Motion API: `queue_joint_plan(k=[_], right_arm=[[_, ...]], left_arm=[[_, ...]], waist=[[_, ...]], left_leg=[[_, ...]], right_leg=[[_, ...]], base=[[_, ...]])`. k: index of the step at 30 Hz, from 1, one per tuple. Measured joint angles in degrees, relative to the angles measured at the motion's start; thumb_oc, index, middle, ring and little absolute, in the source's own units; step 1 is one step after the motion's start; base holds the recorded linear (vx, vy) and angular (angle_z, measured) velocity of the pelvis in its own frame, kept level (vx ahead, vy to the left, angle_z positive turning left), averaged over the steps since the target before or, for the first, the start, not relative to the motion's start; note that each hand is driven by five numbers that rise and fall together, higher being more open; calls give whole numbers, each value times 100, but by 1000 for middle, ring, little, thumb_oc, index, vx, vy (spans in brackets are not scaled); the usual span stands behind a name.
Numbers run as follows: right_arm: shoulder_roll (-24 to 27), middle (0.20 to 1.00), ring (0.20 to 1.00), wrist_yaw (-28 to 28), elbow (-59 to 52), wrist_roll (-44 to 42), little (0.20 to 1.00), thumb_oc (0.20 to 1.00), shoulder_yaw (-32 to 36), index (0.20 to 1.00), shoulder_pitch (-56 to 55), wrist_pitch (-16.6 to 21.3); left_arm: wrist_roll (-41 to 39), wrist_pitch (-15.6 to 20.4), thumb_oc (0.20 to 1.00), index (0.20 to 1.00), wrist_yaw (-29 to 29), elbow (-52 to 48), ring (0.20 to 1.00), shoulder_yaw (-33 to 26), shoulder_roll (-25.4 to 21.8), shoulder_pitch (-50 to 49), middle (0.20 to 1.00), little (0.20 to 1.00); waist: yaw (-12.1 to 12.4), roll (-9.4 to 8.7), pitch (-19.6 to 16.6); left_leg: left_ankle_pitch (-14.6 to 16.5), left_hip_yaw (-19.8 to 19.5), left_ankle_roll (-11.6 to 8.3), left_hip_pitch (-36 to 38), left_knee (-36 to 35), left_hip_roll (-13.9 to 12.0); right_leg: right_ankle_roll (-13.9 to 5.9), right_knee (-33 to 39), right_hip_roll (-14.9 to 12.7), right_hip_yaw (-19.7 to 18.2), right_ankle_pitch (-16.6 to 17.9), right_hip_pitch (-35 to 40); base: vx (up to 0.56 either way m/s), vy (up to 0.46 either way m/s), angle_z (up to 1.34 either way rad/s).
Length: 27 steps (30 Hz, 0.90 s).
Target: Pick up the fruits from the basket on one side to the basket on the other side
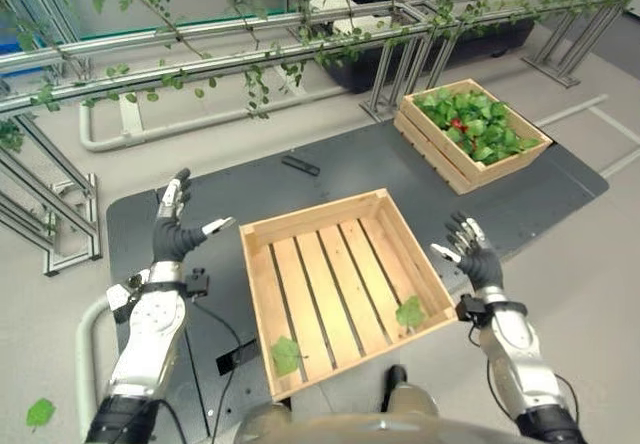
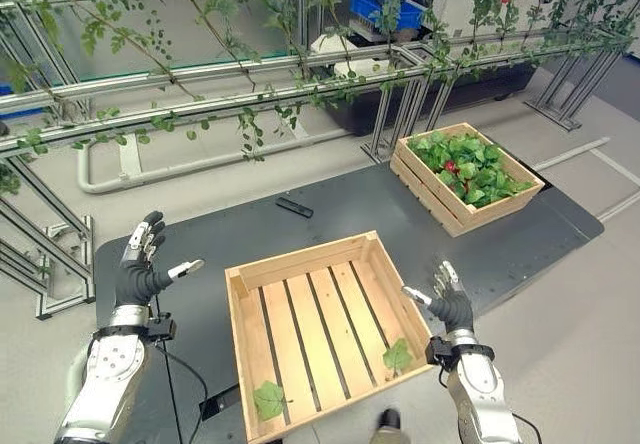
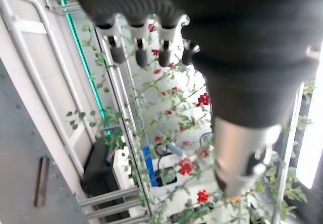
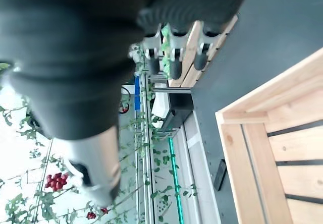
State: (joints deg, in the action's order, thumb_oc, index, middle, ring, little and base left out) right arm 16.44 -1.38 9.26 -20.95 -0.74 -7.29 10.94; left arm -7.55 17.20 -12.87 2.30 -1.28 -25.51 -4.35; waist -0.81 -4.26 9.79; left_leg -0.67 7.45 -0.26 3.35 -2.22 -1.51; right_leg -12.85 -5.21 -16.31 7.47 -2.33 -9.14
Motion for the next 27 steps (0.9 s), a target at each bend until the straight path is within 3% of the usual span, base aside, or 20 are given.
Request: queue_joint_plan(k=[1,2,3,7,9,13,14,18,23,27], right_arm=[[-6,1000,1000,-5,0,0,1000,1000,3,1000,-54,0],[-46,1000,1000,-4,18,1,1000,1000,-2,1000,-113,-1],[-44,1000,1000,-16,129,1,1000,1000,29,1000,-156,-5],[21,1000,1000,-24,188,1,1000,1000,31,1000,-169,-8],[57,1000,1000,-31,188,-2,1000,1000,109,1000,-101,-7],[124,1000,1000,-48,188,-4,1000,1000,134,1000,-50,-6],[164,1000,1000,-56,191,-5,1000,1000,137,1000,-79,-7],[174,1000,1000,-98,196,-22,1000,1000,144,1000,-69,-5],[169,1000,1000,-103,196,-48,1000,1000,156,1000,-80,-5],[223,1000,1000,-143,524,91,1000,1000,120,1000,-71,20]], left_arm=[[0,2,1000,1000,1,-9,1000,6,-17,-4,1000,1000],[0,8,1000,1000,1,-13,1000,3,-86,-29,1000,1000],[2,-2,1000,1000,9,21,1000,24,5,-101,1000,1000],[5,-1,1000,1000,22,5,1000,69,105,-323,1000,1000],[0,-2,1000,1000,63,-2,1000,69,284,-329,1000,1000],[-25,-5,1000,1000,149,-1,1000,99,435,-292,1000,1000],[-61,-9,1000,1000,174,0,1000,186,440,-196,1000,1000],[-131,-11,1000,1000,202,0,1000,241,431,-77,1000,1000],[-273,-16,1000,1000,202,0,1000,236,420,-101,1000,1000],[-272,3,1000,1000,211,731,1000,411,397,-71,1000,1000]], waist=[[4,-82,-53],[15,-287,-156],[-5,-297,-198],[45,-47,-345],[29,69,-428],[7,180,-484],[3,201,-479],[8,216,-498],[27,215,-506],[9,215,-541]], left_leg=[[-12,-43,-35,6,3,35],[0,-137,-172,11,14,138],[21,-309,-334,127,19,81],[119,-391,-477,199,-46,-400],[89,-441,-612,306,-142,-611],[70,-499,-661,298,-182,-694],[19,-615,-761,270,-220,-703],[27,-979,-783,173,-271,-659],[26,-1114,-785,173,-271,-617],[27,-1151,-784,98,-267,-605]], right_leg=[[51,120,55,-4,80,44],[109,163,51,-19,60,62],[300,141,134,-13,627,162],[606,527,579,268,915,471],[732,1077,851,407,1166,809],[786,1053,951,445,1128,843],[773,1050,948,553,1105,878],[689,1051,886,792,999,929],[647,1052,835,894,943,1038],[638,1050,830,894,921,1030]], base=[[133,-98,54],[136,-120,68],[138,-121,55],[120,-130,12],[106,-160,5],[33,-94,9],[9,-62,26],[60,-60,37],[56,-17,21],[20,-8,5]])
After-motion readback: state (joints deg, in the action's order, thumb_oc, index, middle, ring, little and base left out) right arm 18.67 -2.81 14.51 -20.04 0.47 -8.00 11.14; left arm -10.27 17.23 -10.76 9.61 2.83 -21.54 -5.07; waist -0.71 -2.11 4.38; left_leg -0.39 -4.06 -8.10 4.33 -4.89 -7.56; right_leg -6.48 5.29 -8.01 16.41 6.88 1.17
